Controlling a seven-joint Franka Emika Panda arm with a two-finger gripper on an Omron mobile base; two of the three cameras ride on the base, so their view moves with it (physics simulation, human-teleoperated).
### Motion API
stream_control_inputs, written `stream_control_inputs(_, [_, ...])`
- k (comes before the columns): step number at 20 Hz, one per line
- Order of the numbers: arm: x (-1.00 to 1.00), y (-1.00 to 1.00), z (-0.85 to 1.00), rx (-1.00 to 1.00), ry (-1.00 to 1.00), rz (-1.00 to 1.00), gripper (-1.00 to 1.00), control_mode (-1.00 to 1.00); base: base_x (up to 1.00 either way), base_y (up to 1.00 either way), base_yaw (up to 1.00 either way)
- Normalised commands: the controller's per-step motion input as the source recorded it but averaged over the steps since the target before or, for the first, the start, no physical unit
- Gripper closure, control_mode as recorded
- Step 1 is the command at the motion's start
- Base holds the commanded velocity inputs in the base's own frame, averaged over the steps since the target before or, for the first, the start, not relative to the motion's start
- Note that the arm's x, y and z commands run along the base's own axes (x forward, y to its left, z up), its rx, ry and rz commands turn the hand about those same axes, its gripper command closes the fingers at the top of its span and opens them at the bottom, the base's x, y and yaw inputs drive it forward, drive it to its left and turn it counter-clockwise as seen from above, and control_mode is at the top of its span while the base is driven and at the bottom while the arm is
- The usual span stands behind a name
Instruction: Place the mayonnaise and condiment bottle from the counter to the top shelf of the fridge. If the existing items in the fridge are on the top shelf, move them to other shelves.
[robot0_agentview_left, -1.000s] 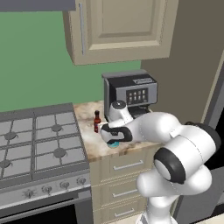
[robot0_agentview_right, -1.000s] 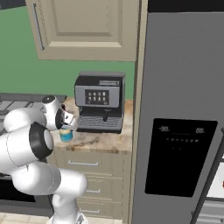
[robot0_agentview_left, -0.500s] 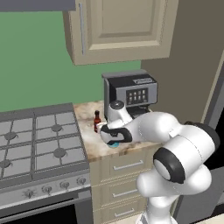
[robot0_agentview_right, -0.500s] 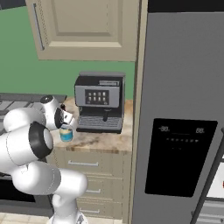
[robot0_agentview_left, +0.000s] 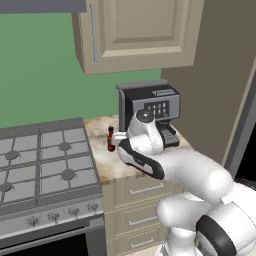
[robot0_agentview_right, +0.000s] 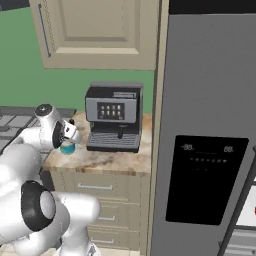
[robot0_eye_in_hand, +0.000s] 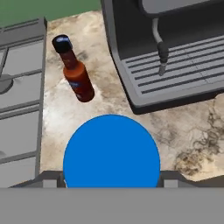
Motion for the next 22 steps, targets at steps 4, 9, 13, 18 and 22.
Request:
stream_control_inputs(4, [-1.0,-0.07,1.0,0.13,-0.23,0.04,1.0,-1.0,0.0,0.0,0.0])
stream_control_inputs(9, [-1.0,-0.15,1.0,0.0,-0.13,0.03,1.0,-1.0,0.0,0.0,0.0])
stream_control_inputs(13, [-0.99,-0.27,1.0,-0.05,-0.07,0.0,1.0,-1.0,0.0,0.0,0.0])
stream_control_inputs(18, [-0.83,-0.53,1.0,-0.15,-0.04,0.0,1.0,-1.0,0.0,0.0,0.0])
stream_control_inputs(22, [-0.61,-0.47,0.33,-0.05,-0.14,-0.01,1.0,-1.0,0.0,0.0,0.0])
